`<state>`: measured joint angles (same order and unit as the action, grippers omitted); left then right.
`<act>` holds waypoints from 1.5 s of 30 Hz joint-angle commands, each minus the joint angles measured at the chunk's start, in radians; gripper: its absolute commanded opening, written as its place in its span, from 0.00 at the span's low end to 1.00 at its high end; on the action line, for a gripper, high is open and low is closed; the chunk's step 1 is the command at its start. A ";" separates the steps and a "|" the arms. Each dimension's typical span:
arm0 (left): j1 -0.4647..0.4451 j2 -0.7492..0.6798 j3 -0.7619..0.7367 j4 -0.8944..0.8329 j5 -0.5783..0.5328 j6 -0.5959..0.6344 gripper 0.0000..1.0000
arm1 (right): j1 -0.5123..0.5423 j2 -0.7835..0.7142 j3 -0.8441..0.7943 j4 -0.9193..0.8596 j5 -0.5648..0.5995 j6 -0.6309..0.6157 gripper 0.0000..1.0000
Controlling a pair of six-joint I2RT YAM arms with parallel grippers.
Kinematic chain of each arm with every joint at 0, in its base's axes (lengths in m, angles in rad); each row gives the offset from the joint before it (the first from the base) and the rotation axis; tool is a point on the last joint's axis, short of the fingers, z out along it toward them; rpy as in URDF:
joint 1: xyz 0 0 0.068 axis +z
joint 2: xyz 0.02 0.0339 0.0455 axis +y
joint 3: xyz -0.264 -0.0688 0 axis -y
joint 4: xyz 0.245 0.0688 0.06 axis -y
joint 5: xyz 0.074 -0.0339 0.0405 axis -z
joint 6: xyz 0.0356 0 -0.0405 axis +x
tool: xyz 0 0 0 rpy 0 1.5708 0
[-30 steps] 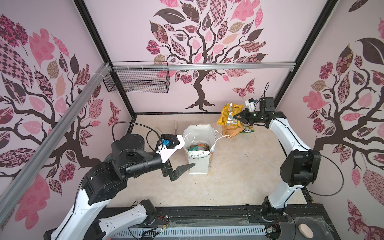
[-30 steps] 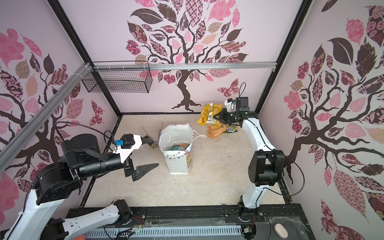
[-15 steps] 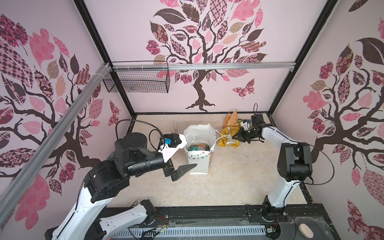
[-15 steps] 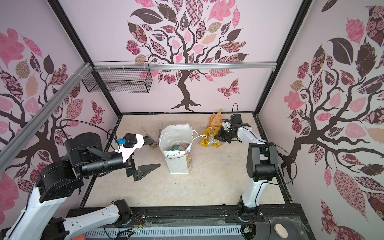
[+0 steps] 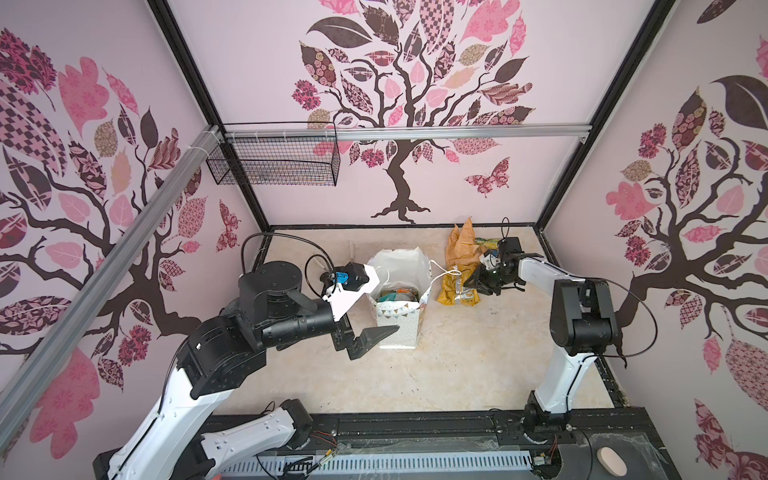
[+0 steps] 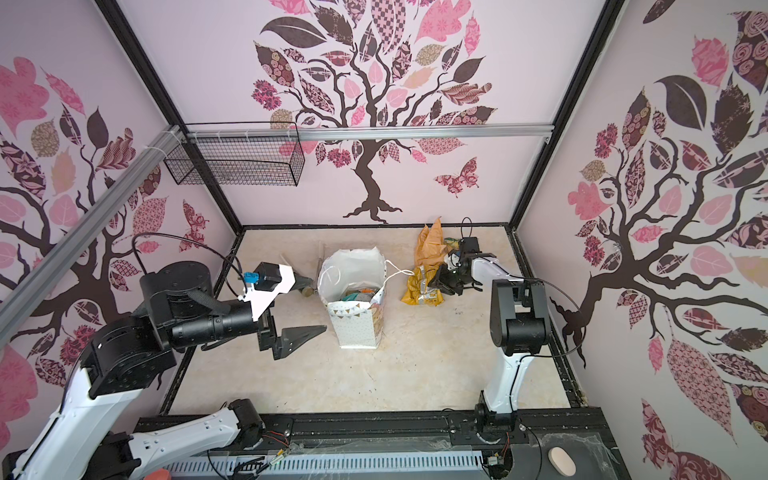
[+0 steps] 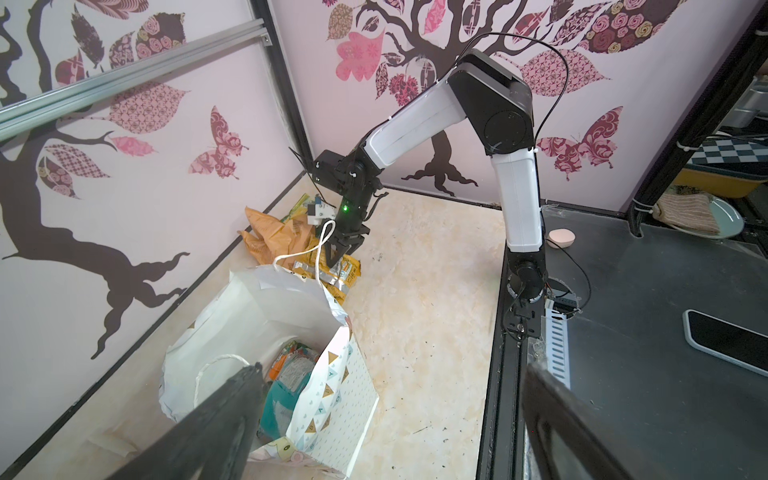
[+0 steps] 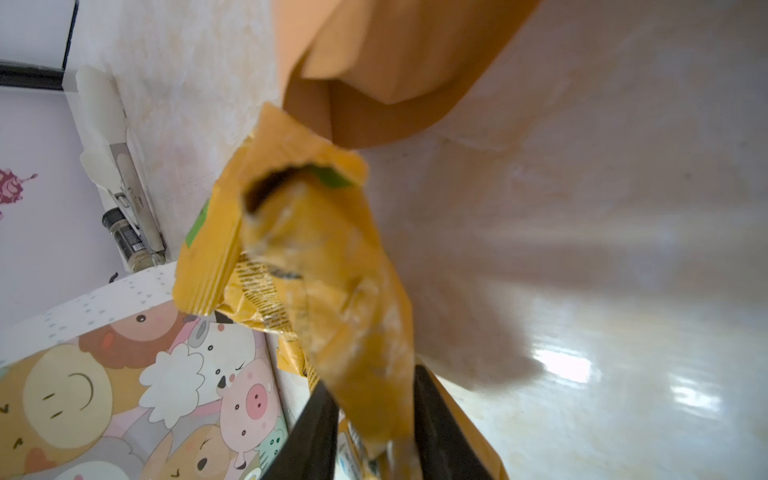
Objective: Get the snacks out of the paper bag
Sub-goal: 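Lower the yellow chip bag beside the tan pouch and open the right gripper, then move the right gripper back toward the bag while the left gripper approaches the bag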
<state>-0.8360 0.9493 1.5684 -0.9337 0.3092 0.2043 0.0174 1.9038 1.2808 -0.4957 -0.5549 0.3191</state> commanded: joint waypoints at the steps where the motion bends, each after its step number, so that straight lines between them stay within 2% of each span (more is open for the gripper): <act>1: -0.002 0.008 0.006 0.027 0.019 -0.017 0.98 | -0.004 -0.014 -0.019 -0.007 0.051 0.007 0.43; 6: -0.002 0.021 0.017 0.036 0.030 -0.031 0.98 | -0.004 -0.093 -0.021 -0.013 0.126 0.024 0.66; 9: -0.002 0.028 0.019 0.048 0.034 -0.042 0.98 | -0.004 -0.154 -0.014 -0.018 0.156 0.034 0.73; 14: -0.002 0.032 0.021 0.075 0.032 -0.067 0.98 | -0.004 -0.264 0.011 -0.017 0.155 0.062 0.77; 27: -0.002 0.072 0.035 0.193 -0.080 -0.154 0.98 | 0.032 -0.598 0.027 0.035 0.012 0.192 0.89; 35: -0.002 0.154 0.060 0.249 -0.159 -0.169 0.98 | 0.193 -0.765 0.011 0.075 -0.010 0.279 0.97; 45: -0.002 0.308 0.128 0.221 -0.401 -0.261 0.98 | 0.403 -0.873 -0.031 0.148 -0.012 0.375 1.00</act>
<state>-0.8360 1.2285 1.6367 -0.7067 0.0177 -0.0101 0.3725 1.0622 1.2606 -0.3901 -0.5632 0.6537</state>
